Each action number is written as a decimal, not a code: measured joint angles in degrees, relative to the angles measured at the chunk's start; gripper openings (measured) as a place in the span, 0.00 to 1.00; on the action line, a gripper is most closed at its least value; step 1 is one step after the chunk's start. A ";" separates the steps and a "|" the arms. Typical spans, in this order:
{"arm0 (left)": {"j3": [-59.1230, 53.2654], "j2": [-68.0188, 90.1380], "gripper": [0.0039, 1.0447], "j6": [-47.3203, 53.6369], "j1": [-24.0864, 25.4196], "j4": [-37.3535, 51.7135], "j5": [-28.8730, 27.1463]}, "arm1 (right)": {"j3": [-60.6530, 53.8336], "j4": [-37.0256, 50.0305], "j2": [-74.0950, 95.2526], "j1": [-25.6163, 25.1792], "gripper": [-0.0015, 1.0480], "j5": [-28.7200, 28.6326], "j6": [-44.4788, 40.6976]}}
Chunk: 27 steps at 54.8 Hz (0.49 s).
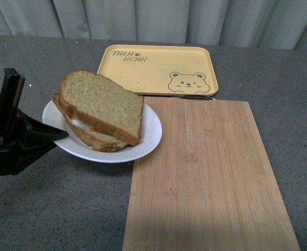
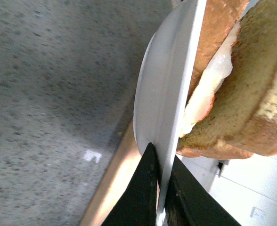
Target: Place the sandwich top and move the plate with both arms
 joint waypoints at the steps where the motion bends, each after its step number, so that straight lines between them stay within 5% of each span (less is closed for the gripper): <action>1: -0.39 -0.31 0.03 -0.98 -0.22 1.20 0.17 | 0.00 0.00 0.00 0.00 0.91 0.00 0.02; 12: 2.54 -0.46 0.03 -8.35 -4.13 4.46 -2.45 | 0.00 0.00 0.00 0.00 0.91 0.00 0.00; 27: 20.17 11.78 0.03 -15.93 -8.63 3.61 -6.80 | 0.00 0.00 0.00 0.00 0.91 0.00 0.02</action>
